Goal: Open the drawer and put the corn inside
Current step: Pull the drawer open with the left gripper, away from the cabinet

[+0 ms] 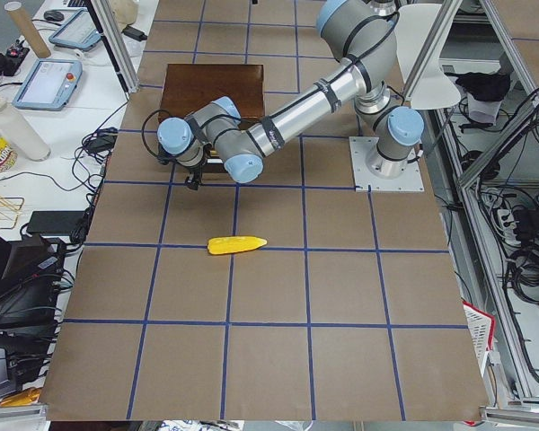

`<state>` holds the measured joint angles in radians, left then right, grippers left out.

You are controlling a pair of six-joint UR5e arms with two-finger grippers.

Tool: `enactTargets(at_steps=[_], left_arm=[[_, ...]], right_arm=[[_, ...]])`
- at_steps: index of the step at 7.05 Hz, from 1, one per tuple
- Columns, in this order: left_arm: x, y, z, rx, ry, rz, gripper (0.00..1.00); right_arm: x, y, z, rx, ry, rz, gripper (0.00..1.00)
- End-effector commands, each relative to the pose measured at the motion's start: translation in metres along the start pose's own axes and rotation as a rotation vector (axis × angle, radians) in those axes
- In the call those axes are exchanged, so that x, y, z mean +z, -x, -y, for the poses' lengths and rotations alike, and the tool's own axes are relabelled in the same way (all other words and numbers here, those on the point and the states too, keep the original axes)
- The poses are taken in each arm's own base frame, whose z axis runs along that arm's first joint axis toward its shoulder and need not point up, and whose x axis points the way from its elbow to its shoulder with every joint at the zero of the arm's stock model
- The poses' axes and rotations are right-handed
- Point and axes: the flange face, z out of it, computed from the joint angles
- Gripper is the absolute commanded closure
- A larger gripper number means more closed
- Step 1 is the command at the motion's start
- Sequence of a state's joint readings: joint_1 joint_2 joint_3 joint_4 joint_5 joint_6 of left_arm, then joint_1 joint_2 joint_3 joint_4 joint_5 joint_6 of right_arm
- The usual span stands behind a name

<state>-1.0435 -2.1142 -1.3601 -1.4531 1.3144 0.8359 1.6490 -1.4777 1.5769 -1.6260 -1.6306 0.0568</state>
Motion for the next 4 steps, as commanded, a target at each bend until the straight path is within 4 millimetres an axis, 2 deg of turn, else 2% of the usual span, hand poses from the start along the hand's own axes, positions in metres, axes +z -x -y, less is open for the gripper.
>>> enactTargets(at_steps=[1, 4], left_arm=[[-0.0031, 0.0106, -0.0074, 0.023, 0.007, 0.01, 0.0], [-0.0076, 0.0153, -0.0031, 0.039, 0.008, 0.023, 0.0]], right_arm=[[0.0004, 0.0, 0.0, 0.0, 0.002, 0.0, 0.0], [-0.0004, 0.0, -0.0005, 0.0, 0.0, 0.0, 0.0]])
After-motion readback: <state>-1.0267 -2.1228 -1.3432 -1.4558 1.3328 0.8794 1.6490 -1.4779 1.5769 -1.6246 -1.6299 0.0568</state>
